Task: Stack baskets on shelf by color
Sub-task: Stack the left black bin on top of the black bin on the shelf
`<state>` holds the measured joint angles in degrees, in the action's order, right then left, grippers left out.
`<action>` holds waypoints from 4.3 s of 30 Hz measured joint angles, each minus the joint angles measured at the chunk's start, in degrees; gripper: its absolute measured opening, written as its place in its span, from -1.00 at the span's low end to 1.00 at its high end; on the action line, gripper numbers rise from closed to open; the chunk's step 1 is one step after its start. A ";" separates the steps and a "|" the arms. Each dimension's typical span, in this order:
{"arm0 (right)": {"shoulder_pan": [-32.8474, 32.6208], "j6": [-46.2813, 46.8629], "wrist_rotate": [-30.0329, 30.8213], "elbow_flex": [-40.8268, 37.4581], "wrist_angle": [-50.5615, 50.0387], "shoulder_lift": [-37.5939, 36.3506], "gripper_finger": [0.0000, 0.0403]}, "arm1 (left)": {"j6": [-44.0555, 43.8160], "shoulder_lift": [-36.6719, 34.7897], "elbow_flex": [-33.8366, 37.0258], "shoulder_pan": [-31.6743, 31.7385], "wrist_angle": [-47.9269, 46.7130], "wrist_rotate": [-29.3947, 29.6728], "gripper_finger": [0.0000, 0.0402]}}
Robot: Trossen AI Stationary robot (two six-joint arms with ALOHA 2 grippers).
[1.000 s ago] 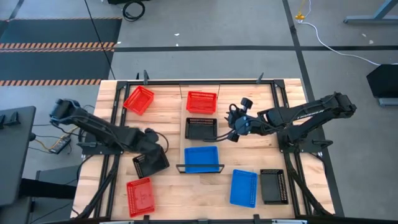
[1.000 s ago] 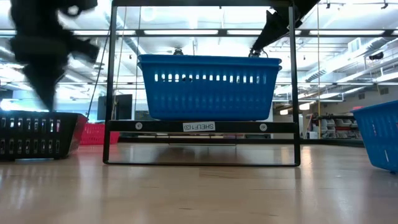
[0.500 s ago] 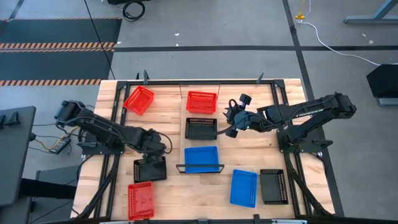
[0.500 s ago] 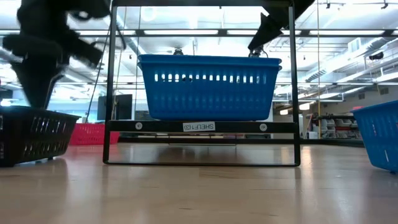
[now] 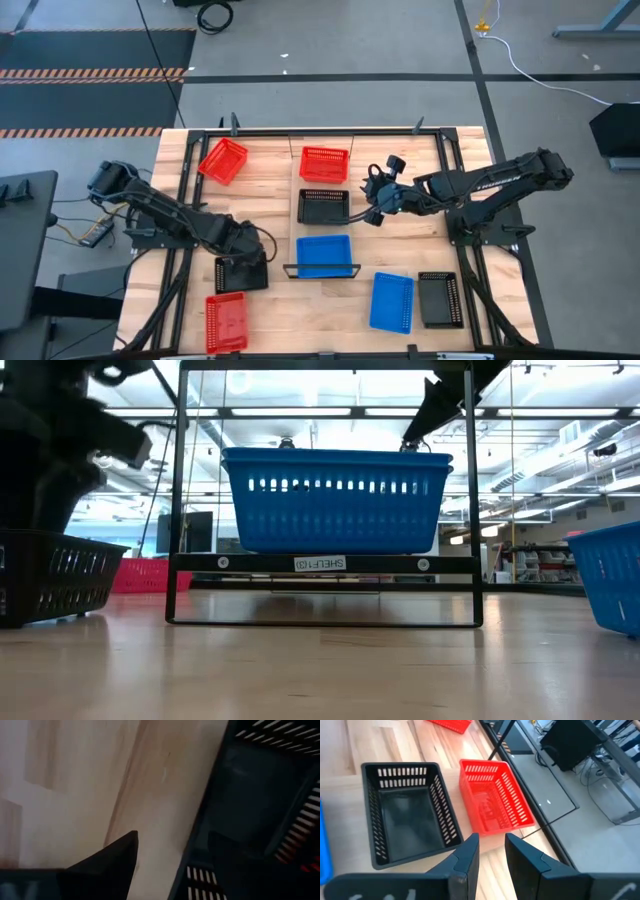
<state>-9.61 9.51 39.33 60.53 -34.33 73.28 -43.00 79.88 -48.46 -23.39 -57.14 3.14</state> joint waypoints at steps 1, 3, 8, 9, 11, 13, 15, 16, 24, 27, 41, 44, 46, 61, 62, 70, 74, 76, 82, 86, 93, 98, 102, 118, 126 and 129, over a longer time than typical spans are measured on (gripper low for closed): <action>-0.08 0.25 0.00 0.00 0.00 0.00 -0.50 | 0.22 0.00 0.99 -0.20 1.70 -0.02 0.24; -0.11 0.95 0.00 0.00 0.02 0.00 -0.50 | 1.73 0.00 2.83 -0.38 6.12 0.00 0.22; -0.08 1.47 0.00 0.00 0.00 0.00 -0.50 | 5.53 0.00 7.08 0.88 9.71 -0.01 0.11; -0.11 1.47 -0.04 0.00 0.02 0.00 -0.50 | 6.48 0.00 7.67 1.29 9.57 0.04 0.06; -0.11 1.91 -0.04 0.00 0.00 0.00 -0.50 | 9.23 0.00 8.39 1.97 8.88 0.38 -0.07; -0.09 2.37 -0.02 0.00 0.00 0.00 -0.50 | 11.92 0.00 8.38 2.55 9.25 1.17 -0.24; -0.11 2.37 -0.02 0.00 0.02 0.00 -0.50 | 13.98 0.00 8.19 3.57 9.20 1.91 -0.45; -0.11 2.39 -0.04 0.00 0.02 0.00 -0.50 | 15.04 0.00 7.92 4.26 9.19 2.07 -0.57; -0.11 2.39 -0.13 0.00 0.02 0.00 -0.50 | 22.67 -0.02 4.69 11.37 6.91 2.59 -0.94; -0.11 2.39 -0.50 0.00 0.02 0.00 -0.50 | 26.46 -0.02 2.73 14.87 5.54 2.89 -0.97; -0.11 1.18 -0.76 0.00 -0.02 0.00 -0.50 | 44.58 -0.02 -19.83 30.25 -12.64 6.33 -0.97; -0.11 0.92 -0.76 0.00 0.00 0.00 -0.50 | 49.59 -0.02 -25.14 33.04 -10.70 6.33 -0.97; -0.11 0.86 -0.76 0.00 -0.01 0.00 -0.50 | 52.17 -0.02 -27.60 34.72 -7.63 5.62 -0.97; -0.56 5.56 -3.95 0.04 -0.03 0.00 -0.50 | 62.74 5.01 -29.32 37.85 15.12 -7.18 -0.96; -0.88 5.71 -4.36 0.04 -0.21 0.00 -0.50 | 63.24 6.04 -29.32 37.82 14.90 -7.46 -0.96; -3.77 8.81 -1.20 0.04 -5.40 -3.82 -0.50 | 65.63 10.80 -29.30 37.94 20.83 -8.95 -0.96; -4.54 11.30 2.28 0.04 -9.47 -7.25 -0.50 | 65.52 10.99 -29.32 38.09 25.84 -11.83 -0.96; -4.59 12.42 2.60 0.04 -11.00 -8.56 -0.50 | 64.70 10.99 -29.31 38.09 27.01 -12.96 -0.96; -4.59 13.92 2.49 0.04 -15.04 -9.88 -0.50 | 62.43 11.66 -29.30 38.08 26.96 -14.77 -0.96; -4.59 14.79 1.56 0.04 -17.05 -9.61 -0.50 | 61.59 12.83 -29.34 37.92 27.05 -15.89 -0.96; -4.59 14.01 1.51 0.04 -17.25 -9.55 -0.50 | 61.66 15.18 -29.32 37.98 26.87 -15.23 -0.96; -4.59 13.38 1.13 0.04 -17.29 -9.55 -0.50 | 63.11 15.21 -29.30 38.07 26.77 -12.77 -0.95; -4.59 13.40 1.09 0.04 -17.29 -9.55 -0.50 | 63.71 15.22 -29.29 38.30 25.88 -11.65 -0.95; -4.59 13.47 1.05 0.00 -16.83 -9.53 -0.50 | 63.49 15.91 -29.14 38.44 24.03 -11.90 -0.89; -4.59 13.47 1.05 0.00 -16.76 -9.53 -0.50 | 62.71 15.91 -29.15 38.43 24.17 -10.37 -0.67; -4.59 13.47 1.05 0.00 -16.66 -9.53 -0.50 | 62.69 15.91 -29.14 38.40 24.16 -10.25 -0.59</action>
<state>-14.20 22.98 40.38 60.53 -50.98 63.75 19.68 95.79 -77.59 15.00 -32.98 -7.11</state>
